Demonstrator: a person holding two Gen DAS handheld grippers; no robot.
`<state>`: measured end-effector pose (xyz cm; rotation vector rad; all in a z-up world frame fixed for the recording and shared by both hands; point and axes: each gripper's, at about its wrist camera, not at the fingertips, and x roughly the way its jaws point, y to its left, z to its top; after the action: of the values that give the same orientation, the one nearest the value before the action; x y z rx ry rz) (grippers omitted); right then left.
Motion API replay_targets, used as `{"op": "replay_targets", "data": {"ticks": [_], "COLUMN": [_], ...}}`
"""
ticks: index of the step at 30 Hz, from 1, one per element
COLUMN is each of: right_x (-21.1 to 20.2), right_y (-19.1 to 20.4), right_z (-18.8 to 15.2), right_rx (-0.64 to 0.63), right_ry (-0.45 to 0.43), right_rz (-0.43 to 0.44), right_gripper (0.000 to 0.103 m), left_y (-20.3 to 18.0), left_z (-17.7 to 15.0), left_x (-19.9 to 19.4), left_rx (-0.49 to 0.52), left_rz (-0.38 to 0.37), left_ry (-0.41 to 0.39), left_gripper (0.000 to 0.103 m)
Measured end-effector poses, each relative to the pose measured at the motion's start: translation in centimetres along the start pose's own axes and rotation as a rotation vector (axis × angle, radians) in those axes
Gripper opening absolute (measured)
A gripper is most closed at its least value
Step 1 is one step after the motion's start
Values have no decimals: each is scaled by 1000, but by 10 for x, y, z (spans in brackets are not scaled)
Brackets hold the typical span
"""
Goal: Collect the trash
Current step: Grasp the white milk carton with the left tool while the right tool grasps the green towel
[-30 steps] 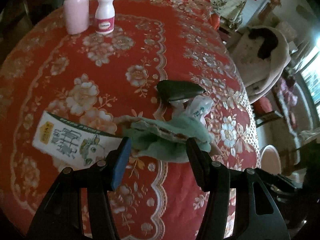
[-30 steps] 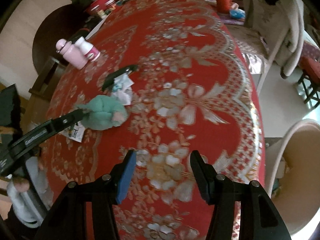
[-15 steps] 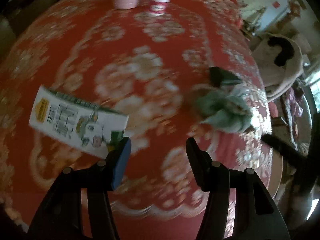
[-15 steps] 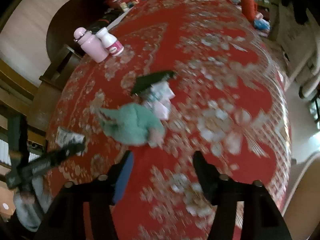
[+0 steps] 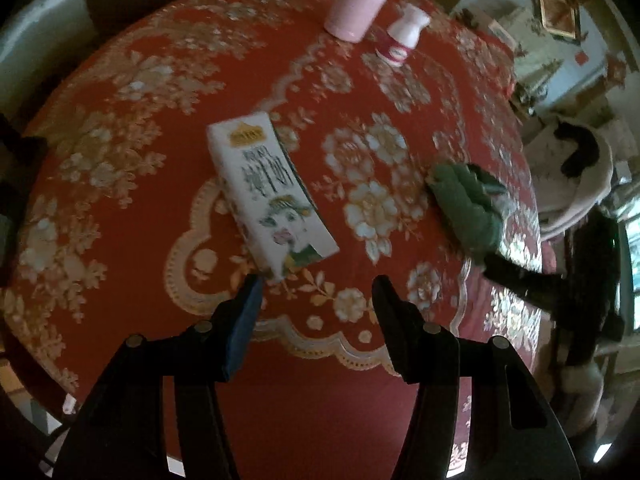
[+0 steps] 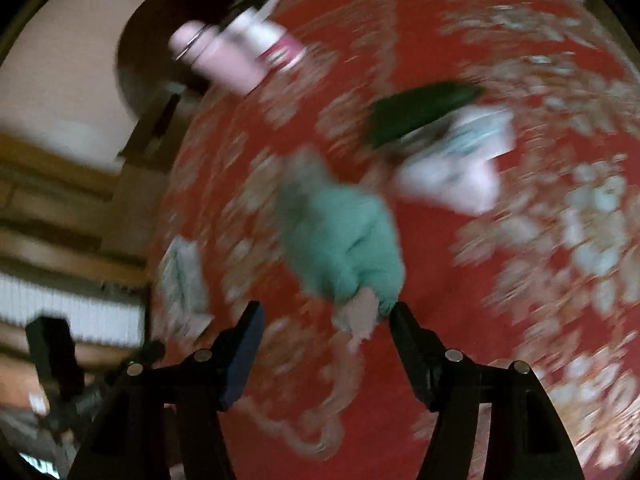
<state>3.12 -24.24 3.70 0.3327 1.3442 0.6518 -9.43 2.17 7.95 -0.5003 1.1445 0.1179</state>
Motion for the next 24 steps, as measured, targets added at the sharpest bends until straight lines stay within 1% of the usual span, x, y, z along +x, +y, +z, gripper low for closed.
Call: {"op": "replay_targets", "data": {"ticks": [2,5,7,8,10,13,16,18,19,22,23,24], "right_x": [-5,-17,-22,-22,-13,-3,13,24,28,35,36,36], "right_y": [10,18,22,22,24,29,33,34,35,34,32,28], "right_z": [-4,-3,2,5,15,24,31,34,34,33,33,32], "right_rx": [-43,-91,-124,-138,-170,-221,-256,-268,-274,-284,-276,-260], "right_ry": [-7,-45,-80,-85,-64,-61,-42,-27,-6,-7,-11,-18], "right_rz": [-29,-74,-135,-158,-198,-238,-268,-282,-295,-329,-332,-334], "right_gripper": [63,66,80,80,80,80,80,80,80,80,78,70], "left_y": [3,8,12,13,15,16,16,18,18,15,14,14], "left_z": [5,11,15,17,22,28,35,37,38,42,43,43], "left_x": [-5,-7,-2,1,7,16,28,36,39,48,52,55], "left_rx": [-16,-38,-64,-72,-83,-111,-128,-152,-154,-135,-128,-124], "left_rz": [-3,20,24,34,52,73,122,106,108,136,143,151], "left_ry": [-26,-60,-72,-74,-84,-99,-102,-93,-92,-89,-83,-73], "left_gripper": [56,58,59,59,59,59,59,59,59,59,59,59]}}
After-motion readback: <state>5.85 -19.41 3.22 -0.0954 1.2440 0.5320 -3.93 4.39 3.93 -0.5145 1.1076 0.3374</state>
